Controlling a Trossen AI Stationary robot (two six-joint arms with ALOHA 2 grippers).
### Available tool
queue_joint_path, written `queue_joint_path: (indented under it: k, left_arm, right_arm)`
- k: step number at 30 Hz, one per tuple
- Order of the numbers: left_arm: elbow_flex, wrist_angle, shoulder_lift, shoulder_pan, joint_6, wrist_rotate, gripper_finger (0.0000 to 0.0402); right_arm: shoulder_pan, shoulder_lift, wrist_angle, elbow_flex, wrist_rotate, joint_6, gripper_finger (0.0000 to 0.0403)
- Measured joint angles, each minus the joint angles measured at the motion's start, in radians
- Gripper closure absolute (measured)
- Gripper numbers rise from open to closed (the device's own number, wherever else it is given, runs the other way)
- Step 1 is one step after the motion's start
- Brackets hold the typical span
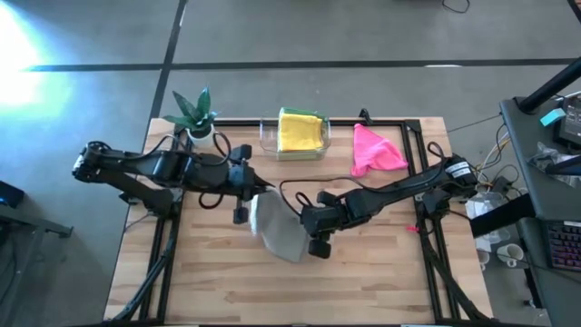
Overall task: Fold microfiber towels
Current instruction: Fold the gray microfiber cloth
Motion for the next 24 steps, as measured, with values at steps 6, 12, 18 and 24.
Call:
queue_joint_path:
  k: [6, 12, 18, 24]
  left_arm:
    - [0.0, 0.002, -0.025, 0.0, 0.0, -0.026, 0.0402]
    - [0.01, 0.0, -0.037, 0.0, 0.012, -0.077, 0.0402]
    - [0.057, -0.029, -0.041, 0.0, 0.048, -0.106, 0.0402]
    - [0.083, -0.046, -0.042, 0.0, 0.073, -0.112, 0.0402]
  right_arm:
    - [0.0, 0.011, -0.005, 0.0, 0.046, 0.036, 0.033]
    - [0.001, 0.047, -0.008, -0.001, 0.049, 0.064, 0.0326]
    - [0.016, 0.064, -0.011, -0.002, 0.049, 0.083, 0.0333]
    - [0.021, 0.064, -0.012, -0.002, 0.052, 0.119, 0.0335]
